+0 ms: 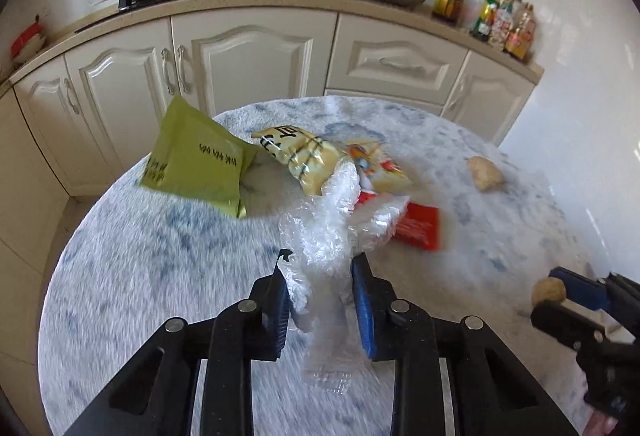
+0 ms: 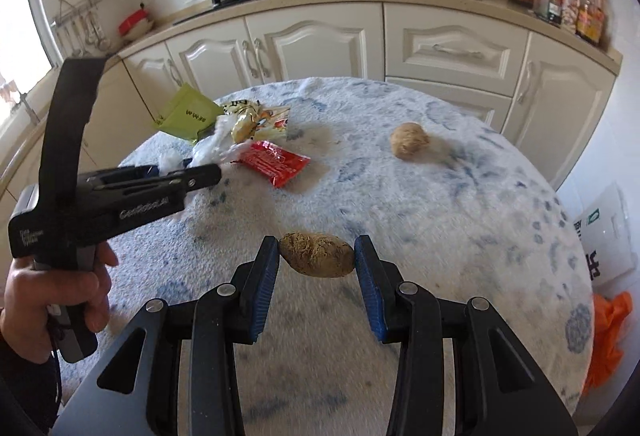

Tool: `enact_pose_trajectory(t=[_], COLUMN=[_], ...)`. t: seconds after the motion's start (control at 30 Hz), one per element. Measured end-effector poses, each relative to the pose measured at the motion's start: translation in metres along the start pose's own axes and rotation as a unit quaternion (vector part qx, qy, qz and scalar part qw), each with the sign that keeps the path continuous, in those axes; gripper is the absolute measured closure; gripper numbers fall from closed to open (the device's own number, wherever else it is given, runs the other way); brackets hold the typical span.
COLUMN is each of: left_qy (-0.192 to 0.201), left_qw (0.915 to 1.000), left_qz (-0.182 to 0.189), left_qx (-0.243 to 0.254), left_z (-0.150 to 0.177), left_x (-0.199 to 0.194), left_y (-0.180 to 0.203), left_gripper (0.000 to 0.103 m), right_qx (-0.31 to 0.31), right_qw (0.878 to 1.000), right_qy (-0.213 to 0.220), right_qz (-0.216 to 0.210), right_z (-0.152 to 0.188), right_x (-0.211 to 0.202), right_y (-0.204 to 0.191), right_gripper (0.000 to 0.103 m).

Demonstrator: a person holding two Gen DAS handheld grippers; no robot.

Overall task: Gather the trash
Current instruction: 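Grasp the clear plastic wrap with the left gripper while the right grasps the brown lump, then carry the plastic wrap and brown lump toward the grey bin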

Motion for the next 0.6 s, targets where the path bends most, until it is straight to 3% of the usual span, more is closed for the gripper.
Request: enact_pose_trajectory(t=[0.2, 0.43, 0.6], left_qy=[0.039, 0.091, 0.104], left_qw=[0.9992, 0.9947, 0.9912], left_qz=[0.013, 0.043, 0.068], left_qx=[0.0, 0.021, 0.045], left_z=[0.008, 0.011, 0.017], left_x=[-0.039, -0.091, -0.112], left_y=[0.015, 0.06, 0.098], left_gripper=[0.079, 0.078, 0.078], right_qx=[0.023, 0.045, 0.066], right_qw=[1.0, 0.997, 0.994], right_qy=[0.019, 0.053, 0.084], right_qz=[0.005, 0.022, 0.035], right_z=[0.014, 0.021, 0.022], right_x=[-0.038, -0.09, -0.129], right_y=[0.016, 0.041, 0.064], right_gripper=[0.063, 0.063, 0.063])
Point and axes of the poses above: each gripper's, at about its wrist camera, not at the fingertips, and x roughly the way its jaws point, y to its right, z to its underside, the point moved 10 cm from there along x, roughly the way its jaws point, and after that the axes turned 1 degree about -x, right-handed, at the moved point
